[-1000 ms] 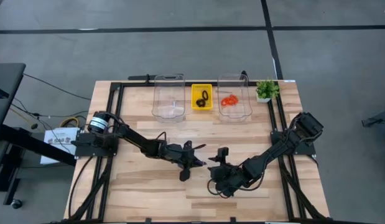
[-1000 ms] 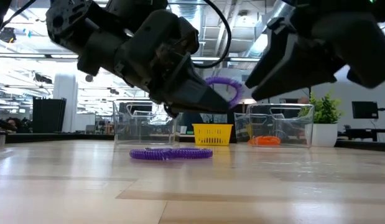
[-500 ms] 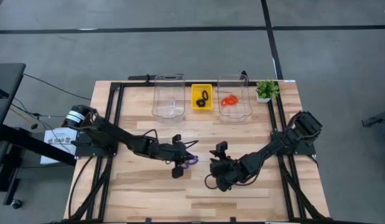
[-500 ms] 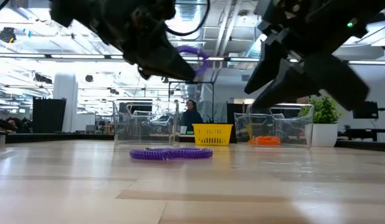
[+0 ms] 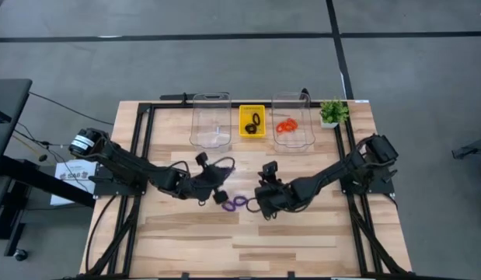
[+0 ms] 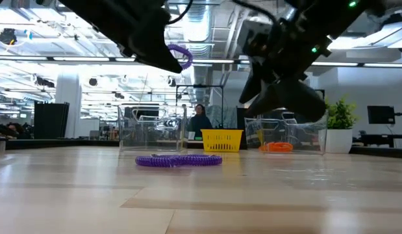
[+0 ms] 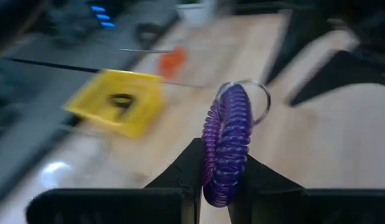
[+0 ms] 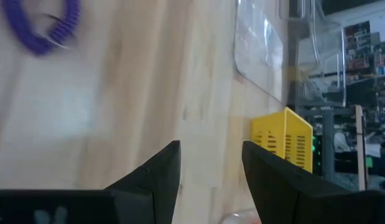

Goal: Sort spring keychains
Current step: Put the right purple spring keychain into the left transparent bin

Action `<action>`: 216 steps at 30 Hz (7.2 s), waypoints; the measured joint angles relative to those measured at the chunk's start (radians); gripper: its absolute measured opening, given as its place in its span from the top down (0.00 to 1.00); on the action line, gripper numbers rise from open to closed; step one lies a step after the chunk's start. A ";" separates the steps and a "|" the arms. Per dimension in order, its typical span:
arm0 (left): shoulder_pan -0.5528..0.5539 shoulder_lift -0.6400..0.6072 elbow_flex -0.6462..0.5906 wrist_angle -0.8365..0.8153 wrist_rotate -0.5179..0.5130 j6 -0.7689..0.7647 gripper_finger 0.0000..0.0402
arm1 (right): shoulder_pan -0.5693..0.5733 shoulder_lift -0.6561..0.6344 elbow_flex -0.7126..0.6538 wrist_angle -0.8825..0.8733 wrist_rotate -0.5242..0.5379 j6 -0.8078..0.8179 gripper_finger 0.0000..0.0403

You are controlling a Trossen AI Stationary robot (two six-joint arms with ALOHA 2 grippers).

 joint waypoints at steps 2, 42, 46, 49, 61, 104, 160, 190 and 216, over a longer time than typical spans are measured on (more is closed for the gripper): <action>0.022 -0.004 -0.001 0.001 -0.064 0.004 0.89 | -0.024 0.000 0.000 -0.009 -0.001 -0.005 0.59; 1.051 0.016 0.003 -0.027 0.803 -0.103 0.89 | -0.375 0.000 -0.070 0.100 -0.313 -0.081 0.59; 1.050 0.057 0.003 -0.027 0.803 -0.083 0.88 | -0.383 0.000 -0.070 0.098 -0.314 -0.070 0.59; 1.040 0.089 0.003 -0.025 0.802 -0.070 0.86 | -0.381 0.000 -0.070 0.099 -0.315 -0.070 0.59; 1.024 0.109 0.003 0.001 0.802 -0.051 0.73 | -0.381 0.000 -0.070 0.104 -0.314 -0.078 0.59; 0.128 -0.026 0.001 0.024 0.661 0.020 0.70 | -0.079 0.031 -0.070 0.431 -0.564 0.108 0.61; -0.091 0.017 0.000 0.089 0.487 -0.137 0.70 | 0.199 -0.027 -0.056 0.616 -0.231 0.186 0.95; -0.174 0.238 0.001 0.567 0.539 0.308 0.70 | 0.274 -0.040 -0.064 0.874 -0.415 0.356 0.94; -0.204 0.238 0.001 0.630 0.535 0.224 0.70 | 0.221 0.035 -0.071 0.912 -0.471 0.451 0.93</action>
